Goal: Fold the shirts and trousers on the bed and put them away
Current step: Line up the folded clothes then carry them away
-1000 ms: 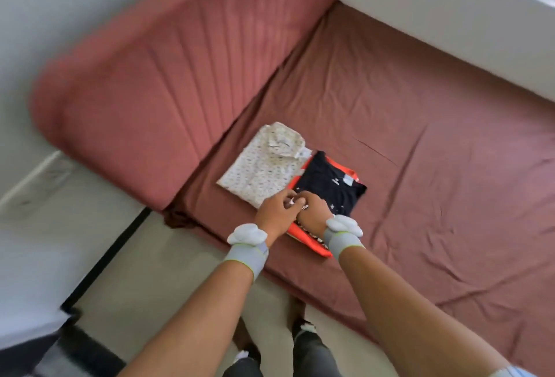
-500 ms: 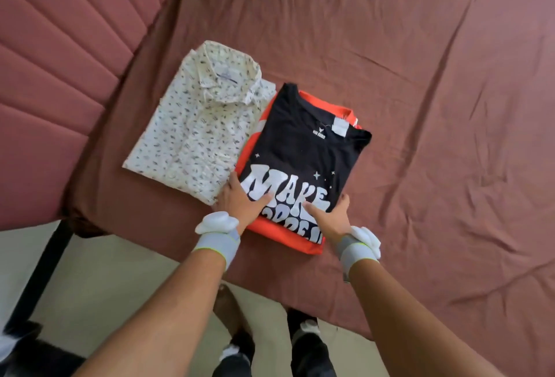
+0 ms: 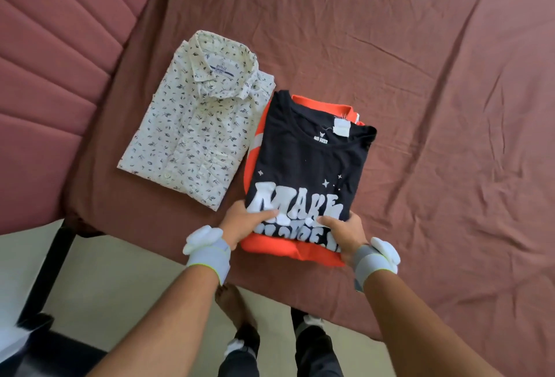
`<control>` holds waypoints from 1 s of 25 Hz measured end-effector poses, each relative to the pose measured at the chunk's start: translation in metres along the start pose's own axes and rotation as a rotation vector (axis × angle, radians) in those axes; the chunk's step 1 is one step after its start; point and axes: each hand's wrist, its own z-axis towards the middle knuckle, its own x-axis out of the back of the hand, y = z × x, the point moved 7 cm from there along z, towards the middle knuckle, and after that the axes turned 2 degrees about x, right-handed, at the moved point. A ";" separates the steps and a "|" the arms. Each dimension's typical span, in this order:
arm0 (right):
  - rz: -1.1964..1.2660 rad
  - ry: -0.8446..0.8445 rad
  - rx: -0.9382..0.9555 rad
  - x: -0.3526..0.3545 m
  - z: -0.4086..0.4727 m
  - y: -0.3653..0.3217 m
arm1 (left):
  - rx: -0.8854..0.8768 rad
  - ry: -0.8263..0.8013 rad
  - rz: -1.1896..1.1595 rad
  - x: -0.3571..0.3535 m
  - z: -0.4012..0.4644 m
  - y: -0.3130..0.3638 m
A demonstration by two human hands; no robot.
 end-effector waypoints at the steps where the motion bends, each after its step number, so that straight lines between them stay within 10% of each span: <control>1: -0.014 -0.020 -0.007 0.008 -0.002 0.001 | -0.006 -0.030 -0.005 -0.006 -0.005 -0.002; 12: 0.158 -0.108 0.071 -0.002 -0.011 -0.027 | -0.018 -0.122 -0.349 -0.011 0.003 0.021; 25: -0.384 -0.270 0.399 -0.121 -0.188 -0.094 | -0.182 0.097 -0.539 0.112 -0.169 0.015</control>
